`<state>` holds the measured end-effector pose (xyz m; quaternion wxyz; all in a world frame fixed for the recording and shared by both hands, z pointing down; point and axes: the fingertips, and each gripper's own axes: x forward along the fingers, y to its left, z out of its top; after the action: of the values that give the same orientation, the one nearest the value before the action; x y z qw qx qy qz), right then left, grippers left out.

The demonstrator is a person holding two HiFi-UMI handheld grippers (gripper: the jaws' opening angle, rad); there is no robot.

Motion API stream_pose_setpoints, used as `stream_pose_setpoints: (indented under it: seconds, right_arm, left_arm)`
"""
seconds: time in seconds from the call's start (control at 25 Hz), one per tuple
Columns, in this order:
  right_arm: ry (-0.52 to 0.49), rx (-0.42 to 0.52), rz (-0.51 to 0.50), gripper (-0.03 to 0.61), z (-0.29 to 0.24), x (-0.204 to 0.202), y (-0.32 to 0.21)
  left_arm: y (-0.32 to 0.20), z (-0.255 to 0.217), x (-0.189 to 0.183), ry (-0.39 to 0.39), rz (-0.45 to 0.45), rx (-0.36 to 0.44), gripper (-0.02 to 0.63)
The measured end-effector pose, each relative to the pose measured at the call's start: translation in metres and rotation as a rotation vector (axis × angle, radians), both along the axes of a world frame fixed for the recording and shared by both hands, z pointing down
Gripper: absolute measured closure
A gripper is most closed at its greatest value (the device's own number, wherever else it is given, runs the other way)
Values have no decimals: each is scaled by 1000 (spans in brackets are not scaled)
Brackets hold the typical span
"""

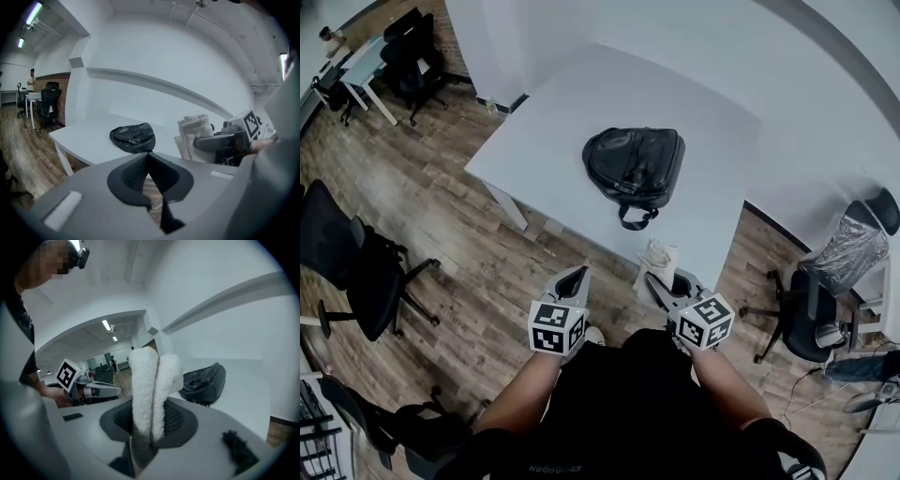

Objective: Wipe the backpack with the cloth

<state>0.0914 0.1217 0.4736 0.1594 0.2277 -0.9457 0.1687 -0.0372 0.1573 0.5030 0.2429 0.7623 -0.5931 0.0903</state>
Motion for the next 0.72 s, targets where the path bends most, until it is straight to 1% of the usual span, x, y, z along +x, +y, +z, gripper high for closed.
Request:
stream_pose_setpoints:
  seconds: [0.32,0.48,0.72]
  right_arm:
    - [7,-12,-5,485,5,-9,8]
    - [10,-25,-9,485,10,-8,3]
    - [10,-39,4,485,18,-13,-8]
  left_arm:
    - [2,1,-8,20,-7,5,606]
    - [-6,6,-8,24,-15,-3,607]
    - [-11,3,-8,12,9,-1,607]
